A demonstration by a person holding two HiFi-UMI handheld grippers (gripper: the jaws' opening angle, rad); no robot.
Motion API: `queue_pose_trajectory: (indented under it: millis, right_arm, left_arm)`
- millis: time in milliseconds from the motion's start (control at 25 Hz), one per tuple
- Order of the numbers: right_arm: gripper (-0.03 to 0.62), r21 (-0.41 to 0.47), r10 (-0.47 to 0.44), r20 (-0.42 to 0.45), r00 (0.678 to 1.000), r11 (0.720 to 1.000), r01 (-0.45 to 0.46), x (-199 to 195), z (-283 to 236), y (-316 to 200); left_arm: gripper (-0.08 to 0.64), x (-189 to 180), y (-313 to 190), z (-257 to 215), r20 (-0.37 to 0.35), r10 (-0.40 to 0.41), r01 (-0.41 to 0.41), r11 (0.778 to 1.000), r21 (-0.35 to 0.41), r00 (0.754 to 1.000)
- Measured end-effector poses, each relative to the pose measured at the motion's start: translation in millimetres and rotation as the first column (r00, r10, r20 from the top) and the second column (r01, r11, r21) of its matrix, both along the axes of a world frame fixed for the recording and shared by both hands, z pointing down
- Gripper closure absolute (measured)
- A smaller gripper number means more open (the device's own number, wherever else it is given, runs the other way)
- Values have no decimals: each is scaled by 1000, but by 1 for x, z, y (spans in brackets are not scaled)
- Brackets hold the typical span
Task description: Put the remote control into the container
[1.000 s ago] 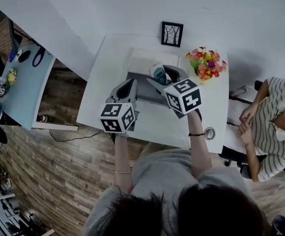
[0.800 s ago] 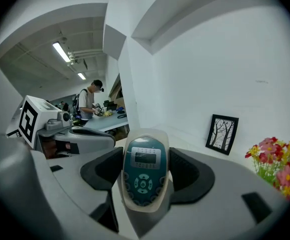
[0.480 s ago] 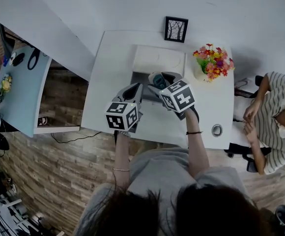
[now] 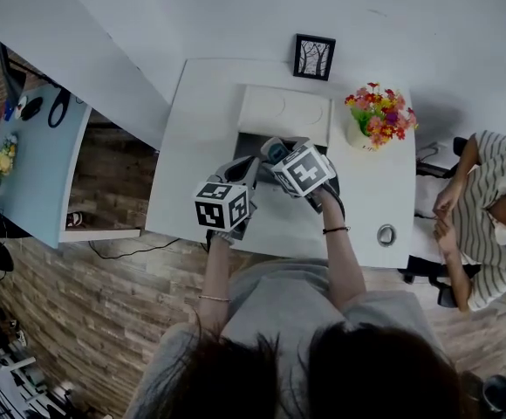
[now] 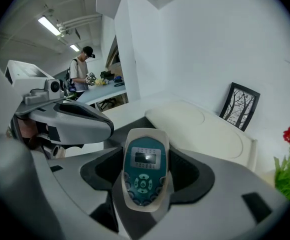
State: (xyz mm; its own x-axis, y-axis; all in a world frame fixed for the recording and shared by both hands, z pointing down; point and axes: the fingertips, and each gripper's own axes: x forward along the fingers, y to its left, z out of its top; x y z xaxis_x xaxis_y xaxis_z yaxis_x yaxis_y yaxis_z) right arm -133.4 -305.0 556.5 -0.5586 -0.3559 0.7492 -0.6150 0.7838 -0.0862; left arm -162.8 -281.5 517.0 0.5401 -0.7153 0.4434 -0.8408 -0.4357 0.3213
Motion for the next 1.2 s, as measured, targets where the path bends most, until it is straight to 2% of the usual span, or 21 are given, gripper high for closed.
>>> queue_pose_trajectory:
  millis: [320,680,880,1200]
  right_arm:
    - [304,-59,-55,-103,993,997,49,-6,30,0]
    - [304,-69,-103,-148,984,993,94,-12,45,-2]
    - [304,-107,-112,-179,978,990,94,-10,55,1]
    - [304,-99,-137,-212,968,988,118,-15,62,1]
  left_arm:
    - [557,-3,3,11,-15,-18,17,999,-36,1000]
    - [557,-5,4,17,-15,-38,37,997,-61,999]
    - [557,-5,6,23,-14,-45,44,996,-80,999]
    - [557,-12,12,23,-20,-72,70,993,-91,997]
